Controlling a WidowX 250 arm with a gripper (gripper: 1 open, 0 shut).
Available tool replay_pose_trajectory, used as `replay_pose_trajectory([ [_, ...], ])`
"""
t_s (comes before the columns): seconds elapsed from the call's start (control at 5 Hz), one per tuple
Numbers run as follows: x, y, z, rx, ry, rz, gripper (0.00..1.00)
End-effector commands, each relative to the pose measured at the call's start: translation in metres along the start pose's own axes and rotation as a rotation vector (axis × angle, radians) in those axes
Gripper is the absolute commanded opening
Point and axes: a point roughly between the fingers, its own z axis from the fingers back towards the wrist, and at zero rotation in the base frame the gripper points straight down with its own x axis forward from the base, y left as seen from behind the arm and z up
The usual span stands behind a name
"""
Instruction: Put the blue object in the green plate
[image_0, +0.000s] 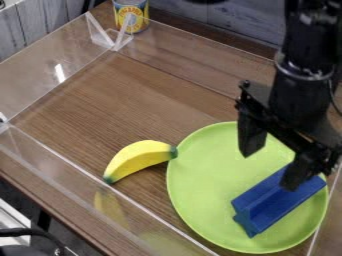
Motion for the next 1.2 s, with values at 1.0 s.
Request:
replay_pose_trajectory([
  [1.0,0.014,-0.012,0.008,-0.011,-0.097,-0.098,1.00],
])
